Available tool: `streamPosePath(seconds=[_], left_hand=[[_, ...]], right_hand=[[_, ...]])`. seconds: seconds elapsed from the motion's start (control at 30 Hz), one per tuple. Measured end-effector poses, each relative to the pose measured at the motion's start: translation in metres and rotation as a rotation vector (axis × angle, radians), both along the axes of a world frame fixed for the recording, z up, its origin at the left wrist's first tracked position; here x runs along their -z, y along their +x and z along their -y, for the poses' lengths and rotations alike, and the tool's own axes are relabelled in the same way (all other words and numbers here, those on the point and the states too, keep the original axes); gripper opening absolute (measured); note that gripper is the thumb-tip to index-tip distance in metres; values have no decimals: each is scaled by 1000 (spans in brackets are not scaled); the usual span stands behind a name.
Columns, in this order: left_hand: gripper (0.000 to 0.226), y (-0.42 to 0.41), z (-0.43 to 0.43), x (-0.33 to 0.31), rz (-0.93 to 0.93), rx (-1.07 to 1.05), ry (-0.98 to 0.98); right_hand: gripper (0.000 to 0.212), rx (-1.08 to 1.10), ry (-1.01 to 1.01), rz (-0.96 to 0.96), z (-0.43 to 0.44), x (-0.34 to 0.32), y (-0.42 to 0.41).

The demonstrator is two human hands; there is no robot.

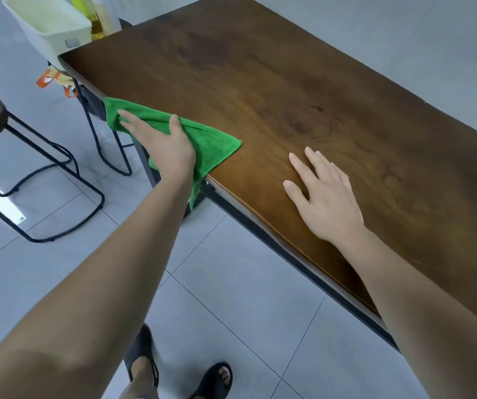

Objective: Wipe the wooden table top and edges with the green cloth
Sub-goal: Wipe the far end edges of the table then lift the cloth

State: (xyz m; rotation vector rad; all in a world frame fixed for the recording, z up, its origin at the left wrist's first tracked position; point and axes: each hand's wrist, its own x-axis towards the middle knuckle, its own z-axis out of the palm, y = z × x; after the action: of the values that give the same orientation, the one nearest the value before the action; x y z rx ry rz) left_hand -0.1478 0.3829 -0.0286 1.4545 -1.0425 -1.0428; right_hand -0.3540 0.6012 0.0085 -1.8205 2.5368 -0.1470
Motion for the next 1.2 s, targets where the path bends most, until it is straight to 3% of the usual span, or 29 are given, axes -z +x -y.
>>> streamPosePath(seconds=[0.2,0.4,0.53,0.83,1.2], left_hand=[[96,-38,-87,-2,-15,46,-65],[94,-79,-201,-4,-57,156,-52],[95,-87,-231,-1,-61,220,-44],[98,-42,-104,-10,6,132,27],[94,41,68,-10,156,123,15]], right_hand=[[69,-3,-23,-6,1,0,0],[56,-4,-57,104,-1,-1,-2],[56,7,-80,155,-1,-3,-3],[54,39,-66,110,17,-8,0],[52,-113,-109,172,155,-12,74]])
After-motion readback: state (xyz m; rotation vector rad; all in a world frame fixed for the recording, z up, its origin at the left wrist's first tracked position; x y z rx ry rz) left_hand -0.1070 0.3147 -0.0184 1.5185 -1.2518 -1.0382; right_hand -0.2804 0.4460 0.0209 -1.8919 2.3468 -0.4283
